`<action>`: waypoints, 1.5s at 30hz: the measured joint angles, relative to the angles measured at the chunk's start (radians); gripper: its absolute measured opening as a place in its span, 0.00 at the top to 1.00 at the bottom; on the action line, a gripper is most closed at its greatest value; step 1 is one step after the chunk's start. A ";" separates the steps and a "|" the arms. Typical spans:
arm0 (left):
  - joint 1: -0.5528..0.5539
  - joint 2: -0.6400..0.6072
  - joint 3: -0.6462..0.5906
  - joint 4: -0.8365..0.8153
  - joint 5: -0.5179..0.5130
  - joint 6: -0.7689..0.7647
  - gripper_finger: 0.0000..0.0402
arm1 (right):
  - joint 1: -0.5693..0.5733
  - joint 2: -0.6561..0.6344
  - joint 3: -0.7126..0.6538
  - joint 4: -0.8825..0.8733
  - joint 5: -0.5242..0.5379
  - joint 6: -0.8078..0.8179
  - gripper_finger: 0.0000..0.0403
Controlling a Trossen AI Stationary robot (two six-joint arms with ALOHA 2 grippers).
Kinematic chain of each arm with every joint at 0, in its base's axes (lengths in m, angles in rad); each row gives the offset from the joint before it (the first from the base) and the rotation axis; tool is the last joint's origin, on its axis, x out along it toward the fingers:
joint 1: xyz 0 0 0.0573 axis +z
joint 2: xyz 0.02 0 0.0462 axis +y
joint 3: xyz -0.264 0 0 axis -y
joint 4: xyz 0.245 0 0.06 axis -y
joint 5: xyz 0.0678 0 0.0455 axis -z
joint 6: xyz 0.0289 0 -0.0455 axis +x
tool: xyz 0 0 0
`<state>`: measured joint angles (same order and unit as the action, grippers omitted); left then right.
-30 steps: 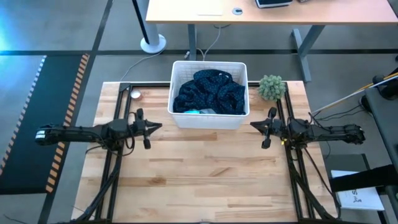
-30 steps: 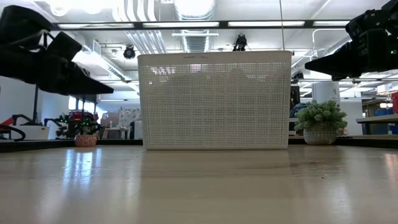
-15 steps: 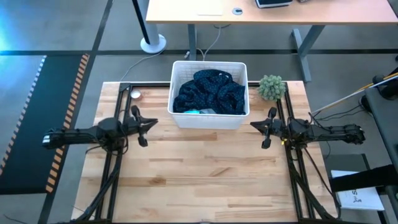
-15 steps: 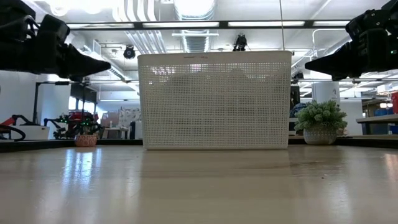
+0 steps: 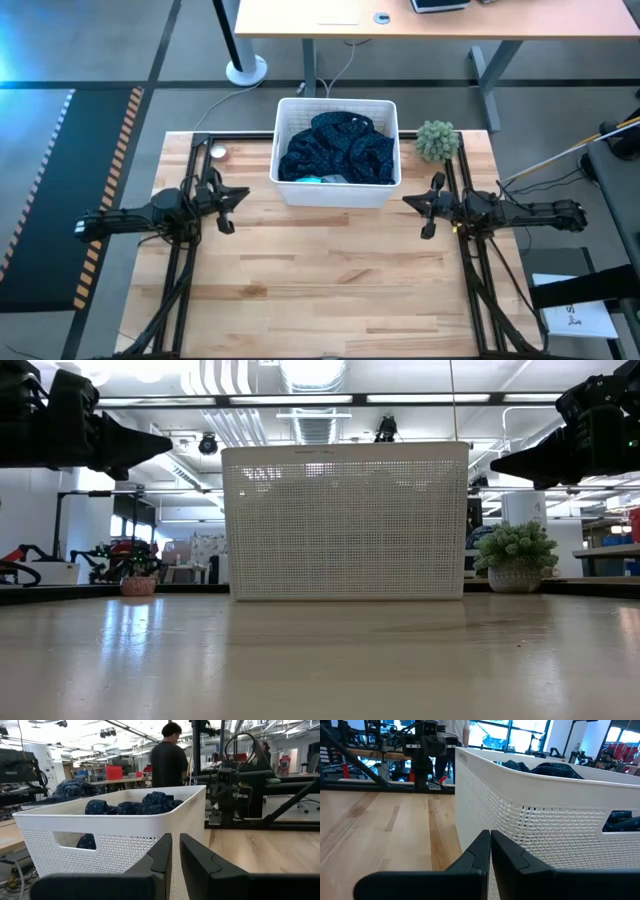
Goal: Sort clothes
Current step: Return to Home Position
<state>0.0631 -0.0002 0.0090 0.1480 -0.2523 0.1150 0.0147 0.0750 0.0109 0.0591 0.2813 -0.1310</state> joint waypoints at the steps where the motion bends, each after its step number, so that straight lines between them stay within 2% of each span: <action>1: 0.000 0.000 0.000 0.001 0.000 0.000 0.94 | 0.000 0.000 0.000 0.000 0.000 0.000 1.00; 31: 0.002 0.001 0.000 0.000 0.000 0.000 0.94 | 0.000 0.000 0.000 0.000 0.000 0.000 1.00; 45: 0.002 0.065 0.000 0.000 0.000 0.000 0.92 | 0.000 0.000 0.000 0.000 0.000 0.000 1.00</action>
<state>0.0654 0.0645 0.0086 0.1478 -0.2523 0.1146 0.0147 0.0750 0.0109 0.0593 0.2810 -0.1310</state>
